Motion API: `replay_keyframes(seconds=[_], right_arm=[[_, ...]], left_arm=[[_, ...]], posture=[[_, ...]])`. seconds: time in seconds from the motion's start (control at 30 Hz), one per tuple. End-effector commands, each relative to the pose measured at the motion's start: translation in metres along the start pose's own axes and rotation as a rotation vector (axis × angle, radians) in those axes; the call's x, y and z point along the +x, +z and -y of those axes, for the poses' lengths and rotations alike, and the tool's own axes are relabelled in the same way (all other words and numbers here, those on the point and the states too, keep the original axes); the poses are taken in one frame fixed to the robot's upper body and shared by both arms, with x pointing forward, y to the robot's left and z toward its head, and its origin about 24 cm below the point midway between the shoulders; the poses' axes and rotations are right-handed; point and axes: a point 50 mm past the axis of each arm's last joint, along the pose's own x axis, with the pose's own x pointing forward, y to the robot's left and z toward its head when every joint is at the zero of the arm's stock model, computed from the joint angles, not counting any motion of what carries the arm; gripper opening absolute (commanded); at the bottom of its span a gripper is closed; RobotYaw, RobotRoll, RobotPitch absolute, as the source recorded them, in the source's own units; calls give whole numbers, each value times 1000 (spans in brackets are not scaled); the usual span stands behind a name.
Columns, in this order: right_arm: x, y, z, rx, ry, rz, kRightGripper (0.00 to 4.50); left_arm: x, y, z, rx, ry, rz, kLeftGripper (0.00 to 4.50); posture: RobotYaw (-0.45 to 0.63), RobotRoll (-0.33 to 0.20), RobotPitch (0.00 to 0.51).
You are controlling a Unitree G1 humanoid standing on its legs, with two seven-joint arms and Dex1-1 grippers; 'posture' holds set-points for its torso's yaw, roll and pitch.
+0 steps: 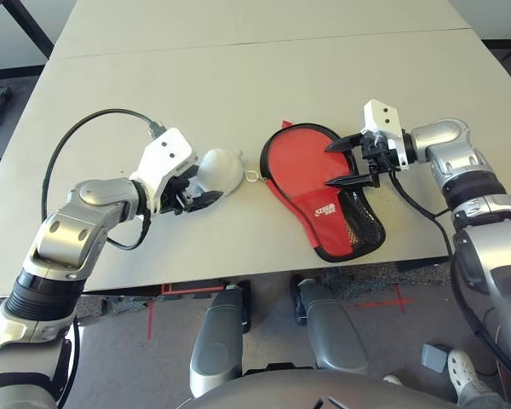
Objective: Store the ping-pong paddle in its case and zip it.
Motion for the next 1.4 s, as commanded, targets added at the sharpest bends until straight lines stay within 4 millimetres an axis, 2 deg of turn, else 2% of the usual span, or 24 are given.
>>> replay_keyframes(seconds=[0.03,0.13,0.17,0.3,0.43,0.63,0.93,1.13,1.27,1.4], right_arm=[[4,-19,-9,60,17,-59,4500],[4,-19,-9,60,16,-59,4500],[4,-19,-10,60,17,-60,4500],[5,-21,-11,61,19,-63,4500],[7,-23,-13,53,21,-76,4500],[9,-28,-19,39,31,-94,4500],[9,-37,-30,9,63,-139,4500],[9,-35,-31,7,63,-138,4500],[10,-36,-33,9,63,-138,4500],[10,-38,-36,15,61,-139,4500]], left_arm=[[4,0,-1,-4,-2,2,1206],[5,2,-4,-1,23,8,144],[5,3,-6,-1,41,12,19],[8,14,-24,15,173,50,19],[17,35,-48,-4,321,135,19],[36,55,-65,-28,385,190,19],[78,88,-83,-16,427,248,19],[103,115,-85,-22,456,313,19],[121,140,-71,-33,454,379,19],[137,157,-54,-32,423,415,19]], posture=[[114,0,260],[112,0,260],[112,0,261],[109,0,262],[101,0,265],[90,0,268],[76,0,269],[34,0,272],[14,0,274],[-3,0,274]])
